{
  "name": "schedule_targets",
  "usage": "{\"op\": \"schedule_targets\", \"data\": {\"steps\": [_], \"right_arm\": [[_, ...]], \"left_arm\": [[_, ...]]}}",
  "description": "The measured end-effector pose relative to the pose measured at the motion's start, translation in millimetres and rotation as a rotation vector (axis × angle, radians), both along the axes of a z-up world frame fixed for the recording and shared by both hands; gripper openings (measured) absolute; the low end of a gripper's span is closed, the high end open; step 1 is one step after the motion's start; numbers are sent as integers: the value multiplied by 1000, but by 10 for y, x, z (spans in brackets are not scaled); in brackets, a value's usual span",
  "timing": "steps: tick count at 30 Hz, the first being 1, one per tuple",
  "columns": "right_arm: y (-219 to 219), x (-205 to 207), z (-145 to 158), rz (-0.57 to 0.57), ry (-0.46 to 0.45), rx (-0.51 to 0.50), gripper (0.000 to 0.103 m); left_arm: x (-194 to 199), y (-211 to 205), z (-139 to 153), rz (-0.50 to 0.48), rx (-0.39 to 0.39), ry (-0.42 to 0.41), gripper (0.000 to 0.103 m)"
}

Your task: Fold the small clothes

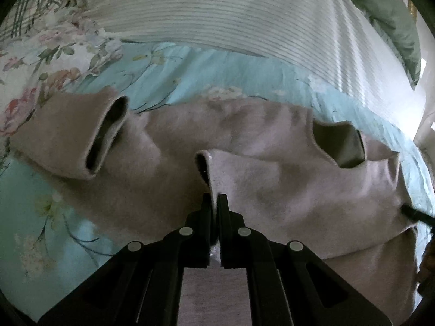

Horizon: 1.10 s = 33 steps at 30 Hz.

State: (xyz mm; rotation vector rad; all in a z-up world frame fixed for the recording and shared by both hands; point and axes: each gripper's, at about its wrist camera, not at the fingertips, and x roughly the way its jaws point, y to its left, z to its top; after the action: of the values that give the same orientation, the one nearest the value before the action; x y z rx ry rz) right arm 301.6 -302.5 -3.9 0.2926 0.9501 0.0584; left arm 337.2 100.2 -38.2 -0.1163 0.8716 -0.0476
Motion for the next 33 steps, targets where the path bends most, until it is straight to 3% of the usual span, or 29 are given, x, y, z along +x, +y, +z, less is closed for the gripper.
{"op": "schedule_targets", "data": {"steps": [2,4,5,7,8,11,12,15,19,20,22,23,24,26,30,33], "right_arm": [[-144,-113,-67,-40,-23,39,19],[-299,-259,37,-109,-33,46,24],[-338,-356,116,-108,-61,59,27],[-438,-578,252,-62,-109,101,53],[-427,-664,291,-39,-122,116,58],[-299,-917,357,33,-139,156,60],[-273,-990,354,49,-131,180,60],[-92,-1074,257,83,-95,245,60],[91,-1127,149,119,-61,267,60],[68,-1156,125,126,-55,272,60],[32,-1204,109,131,-48,272,60],[16,-1220,108,132,-45,268,60],[32,-1220,105,133,-46,266,60],[66,-1205,101,136,-54,269,60],[158,-1159,103,148,-83,292,60],[234,-1089,92,150,-100,314,60]], "left_arm": [[-83,168,28,35,-10,-5,7],[-171,357,85,70,-16,-22,8],[-230,505,138,106,-14,-34,14],[-286,705,223,145,-23,-51,31],[-304,813,275,164,-27,-61,43],[-286,917,366,189,13,-68,73],[-256,915,399,193,38,-73,79],[-103,834,414,180,118,-67,81],[183,772,252,166,211,-15,81],[285,776,176,169,244,4,75],[419,857,96,175,249,33,52],[450,933,74,172,210,47,26],[455,990,66,170,174,53,8],[400,1119,119,177,81,35,8],[106,1053,336,149,16,-32,7],[-174,773,578,78,-41,-85,7]]}}
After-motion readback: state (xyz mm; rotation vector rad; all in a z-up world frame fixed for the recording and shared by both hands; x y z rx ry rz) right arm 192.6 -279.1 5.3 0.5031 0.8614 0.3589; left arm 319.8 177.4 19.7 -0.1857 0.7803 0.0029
